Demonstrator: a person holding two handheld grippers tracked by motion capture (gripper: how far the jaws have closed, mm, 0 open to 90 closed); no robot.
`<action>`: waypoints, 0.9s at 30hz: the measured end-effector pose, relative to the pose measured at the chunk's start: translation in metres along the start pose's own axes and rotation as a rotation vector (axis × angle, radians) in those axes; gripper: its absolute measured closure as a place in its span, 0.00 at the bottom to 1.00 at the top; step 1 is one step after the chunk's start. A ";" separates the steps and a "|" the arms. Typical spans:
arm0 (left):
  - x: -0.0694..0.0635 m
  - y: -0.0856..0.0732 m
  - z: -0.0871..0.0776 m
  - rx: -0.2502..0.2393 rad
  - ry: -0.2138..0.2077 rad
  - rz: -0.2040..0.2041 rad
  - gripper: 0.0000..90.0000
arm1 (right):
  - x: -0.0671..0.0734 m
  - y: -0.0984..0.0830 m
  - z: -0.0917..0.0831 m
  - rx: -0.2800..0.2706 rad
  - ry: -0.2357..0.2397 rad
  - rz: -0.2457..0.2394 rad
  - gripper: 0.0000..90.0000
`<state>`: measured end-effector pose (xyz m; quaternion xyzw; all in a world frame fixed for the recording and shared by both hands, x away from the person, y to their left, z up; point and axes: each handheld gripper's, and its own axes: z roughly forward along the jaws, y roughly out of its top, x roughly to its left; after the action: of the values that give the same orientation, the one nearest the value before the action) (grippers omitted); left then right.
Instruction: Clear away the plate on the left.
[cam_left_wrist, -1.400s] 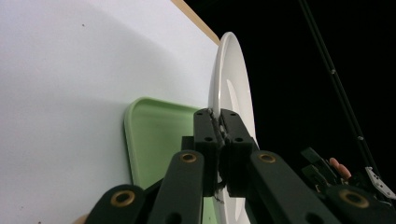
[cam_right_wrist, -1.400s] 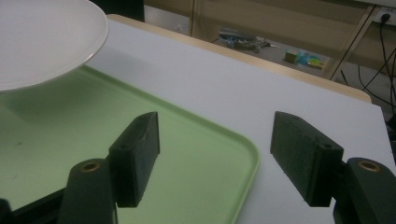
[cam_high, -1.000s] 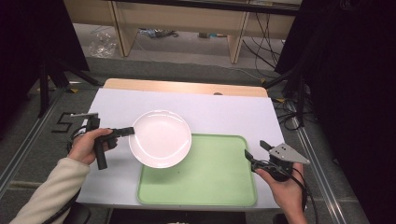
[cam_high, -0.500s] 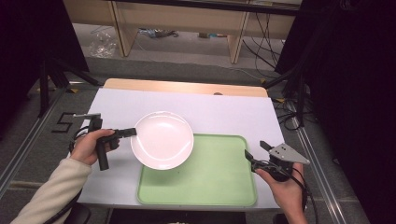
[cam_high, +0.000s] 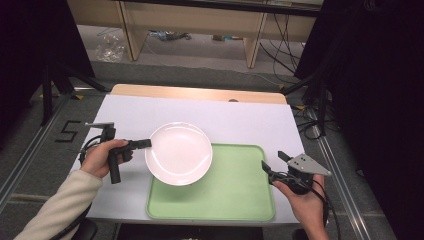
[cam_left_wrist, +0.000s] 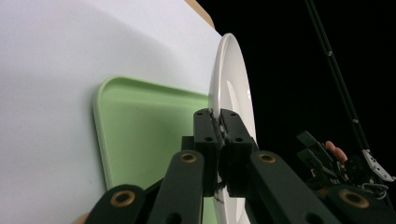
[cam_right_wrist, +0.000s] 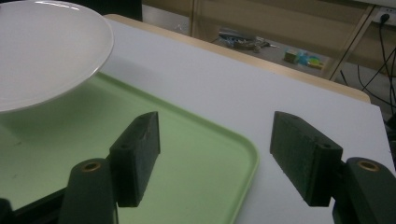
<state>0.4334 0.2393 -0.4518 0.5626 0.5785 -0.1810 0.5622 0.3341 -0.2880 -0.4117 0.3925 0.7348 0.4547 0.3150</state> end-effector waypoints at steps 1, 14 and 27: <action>0.000 -0.001 0.001 -0.006 0.000 0.006 0.96 | 0.001 0.000 0.000 0.010 0.009 0.014 0.38; -0.005 -0.005 0.007 0.014 0.003 -0.036 0.96 | 0.000 0.000 -0.001 0.012 0.006 0.011 0.38; -0.008 -0.007 0.014 0.036 0.003 -0.048 0.96 | 0.001 0.001 -0.001 0.007 0.009 0.014 0.38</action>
<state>0.4312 0.2219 -0.4520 0.5589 0.5894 -0.2040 0.5465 0.3328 -0.2880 -0.4107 0.3966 0.7352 0.4559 0.3072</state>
